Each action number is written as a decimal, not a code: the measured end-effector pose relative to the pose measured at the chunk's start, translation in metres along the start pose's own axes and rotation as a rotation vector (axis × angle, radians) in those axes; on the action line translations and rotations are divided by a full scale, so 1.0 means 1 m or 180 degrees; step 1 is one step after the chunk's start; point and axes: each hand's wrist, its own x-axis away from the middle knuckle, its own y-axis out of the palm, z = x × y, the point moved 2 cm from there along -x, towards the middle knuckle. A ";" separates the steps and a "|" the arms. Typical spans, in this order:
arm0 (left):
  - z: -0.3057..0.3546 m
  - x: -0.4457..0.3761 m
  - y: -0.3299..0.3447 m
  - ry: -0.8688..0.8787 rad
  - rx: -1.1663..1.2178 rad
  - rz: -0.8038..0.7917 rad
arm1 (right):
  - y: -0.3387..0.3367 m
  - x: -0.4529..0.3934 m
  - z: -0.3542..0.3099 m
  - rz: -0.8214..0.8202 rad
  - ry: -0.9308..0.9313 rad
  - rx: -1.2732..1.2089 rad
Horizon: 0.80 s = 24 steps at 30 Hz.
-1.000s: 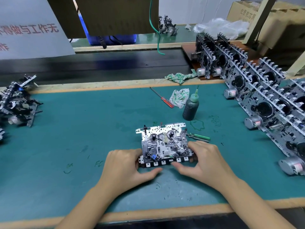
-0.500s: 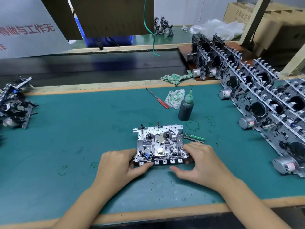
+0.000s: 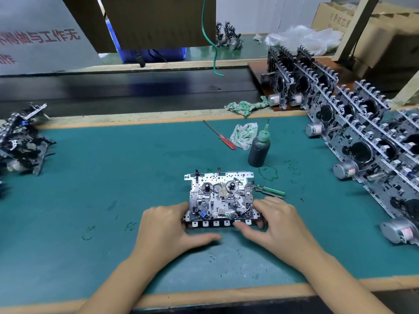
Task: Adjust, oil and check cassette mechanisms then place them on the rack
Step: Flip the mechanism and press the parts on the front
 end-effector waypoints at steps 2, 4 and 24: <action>0.003 0.001 -0.001 0.0017 -0.0041 -0.0046 | 0.000 0.000 0.001 -0.0002 -0.0021 0.0006; 0.005 0.003 -0.002 0.0128 -0.0012 -0.0053 | -0.001 0.000 0.002 -0.0003 -0.0083 0.0039; 0.006 -0.006 -0.028 -0.0351 0.1579 0.0568 | -0.020 -0.008 -0.015 -0.0124 0.0697 -0.1070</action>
